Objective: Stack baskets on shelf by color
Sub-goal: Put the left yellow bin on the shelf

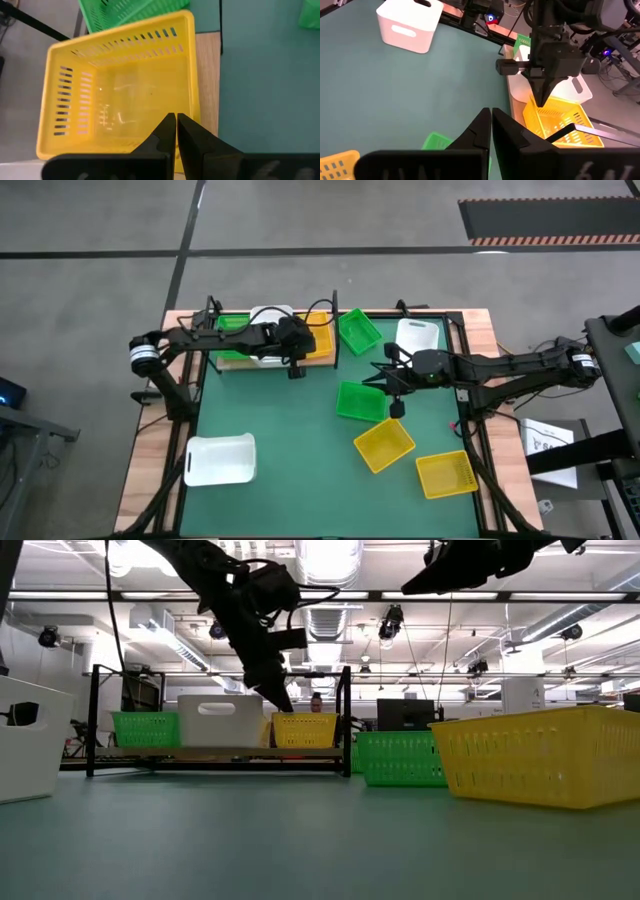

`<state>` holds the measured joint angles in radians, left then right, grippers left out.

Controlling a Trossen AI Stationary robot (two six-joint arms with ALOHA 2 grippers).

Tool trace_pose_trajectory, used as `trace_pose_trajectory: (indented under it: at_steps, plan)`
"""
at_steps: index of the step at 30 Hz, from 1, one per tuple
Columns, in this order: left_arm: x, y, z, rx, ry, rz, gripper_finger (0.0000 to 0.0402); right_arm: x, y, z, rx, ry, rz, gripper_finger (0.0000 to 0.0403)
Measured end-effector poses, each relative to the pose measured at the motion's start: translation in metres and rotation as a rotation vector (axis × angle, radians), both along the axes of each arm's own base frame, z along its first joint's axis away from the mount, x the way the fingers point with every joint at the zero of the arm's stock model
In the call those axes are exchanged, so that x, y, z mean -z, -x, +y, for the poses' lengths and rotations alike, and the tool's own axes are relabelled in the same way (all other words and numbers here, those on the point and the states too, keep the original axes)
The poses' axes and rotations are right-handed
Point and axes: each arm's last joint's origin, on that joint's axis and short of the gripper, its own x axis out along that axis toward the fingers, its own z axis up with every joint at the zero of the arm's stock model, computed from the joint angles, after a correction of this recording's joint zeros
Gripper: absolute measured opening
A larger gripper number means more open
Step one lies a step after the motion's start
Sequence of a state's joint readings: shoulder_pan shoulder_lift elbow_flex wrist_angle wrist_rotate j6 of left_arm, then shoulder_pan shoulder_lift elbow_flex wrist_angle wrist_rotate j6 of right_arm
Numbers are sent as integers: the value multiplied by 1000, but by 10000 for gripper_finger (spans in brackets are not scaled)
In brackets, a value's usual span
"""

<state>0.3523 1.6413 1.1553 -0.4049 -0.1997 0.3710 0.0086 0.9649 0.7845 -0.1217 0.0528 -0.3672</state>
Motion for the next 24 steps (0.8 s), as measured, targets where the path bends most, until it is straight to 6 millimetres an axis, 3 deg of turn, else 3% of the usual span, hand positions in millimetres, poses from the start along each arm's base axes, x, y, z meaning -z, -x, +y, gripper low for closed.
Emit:
trace_pose_trajectory:
  at_steps: [12,24]
  plan:
    - [1,3,-2,-18,31,39,0,0,0,0,0,0,0,9]
    - [-17,-6,-6,14,15,-40,0,0,0,0,0,0,0,9]
